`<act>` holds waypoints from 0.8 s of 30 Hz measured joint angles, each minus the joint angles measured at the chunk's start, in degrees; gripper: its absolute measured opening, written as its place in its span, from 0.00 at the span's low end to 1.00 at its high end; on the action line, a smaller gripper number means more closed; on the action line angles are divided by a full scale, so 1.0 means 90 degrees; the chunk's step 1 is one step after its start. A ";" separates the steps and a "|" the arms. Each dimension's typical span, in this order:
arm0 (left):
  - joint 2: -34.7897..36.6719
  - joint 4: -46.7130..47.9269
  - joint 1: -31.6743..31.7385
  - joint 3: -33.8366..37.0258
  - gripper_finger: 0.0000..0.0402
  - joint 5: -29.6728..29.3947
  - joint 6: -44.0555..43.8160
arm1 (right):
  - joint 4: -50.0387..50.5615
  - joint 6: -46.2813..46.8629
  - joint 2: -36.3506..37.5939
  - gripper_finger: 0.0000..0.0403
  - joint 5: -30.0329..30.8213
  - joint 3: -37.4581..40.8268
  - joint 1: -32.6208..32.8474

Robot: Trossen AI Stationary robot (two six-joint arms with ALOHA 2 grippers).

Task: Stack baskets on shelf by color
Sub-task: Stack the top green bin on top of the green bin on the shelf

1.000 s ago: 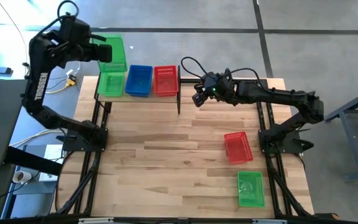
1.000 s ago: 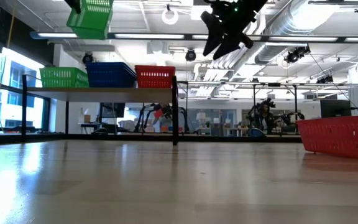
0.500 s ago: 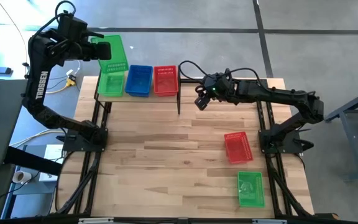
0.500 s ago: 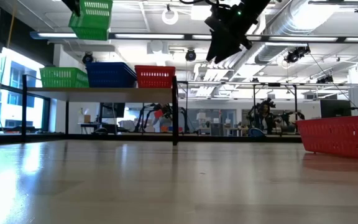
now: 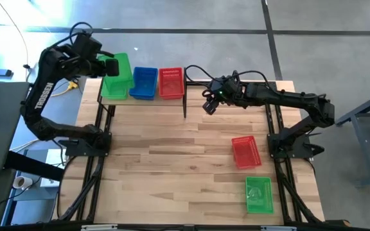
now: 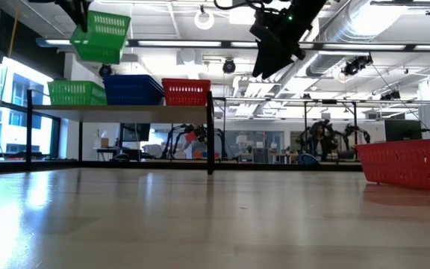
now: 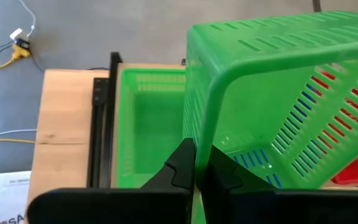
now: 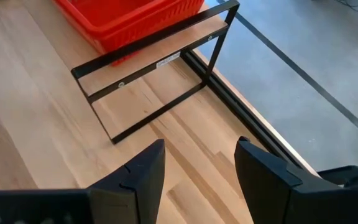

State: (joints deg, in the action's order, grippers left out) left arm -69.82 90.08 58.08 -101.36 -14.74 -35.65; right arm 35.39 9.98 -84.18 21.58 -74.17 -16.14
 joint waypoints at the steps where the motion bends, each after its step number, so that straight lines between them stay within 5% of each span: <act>1: 0.0051 -0.0002 0.0001 0.0064 0.00 -0.0046 -0.0030 | -0.0004 0.0000 0.0000 0.44 0.0021 0.0000 0.0000; 20: 0.0090 -0.0011 -0.0006 0.0283 0.00 -0.0278 -0.0091 | 0.0091 0.0010 0.0002 0.44 -0.0063 0.0000 -0.0041; 24: 0.0291 -0.0006 -0.0095 0.0822 0.00 -0.0238 -0.0283 | 0.0095 0.0008 0.0002 0.44 -0.0063 0.0000 -0.0041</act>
State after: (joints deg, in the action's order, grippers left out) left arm -67.20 90.03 57.22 -93.97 -16.88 -38.19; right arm 36.25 10.05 -84.16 21.02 -74.17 -16.51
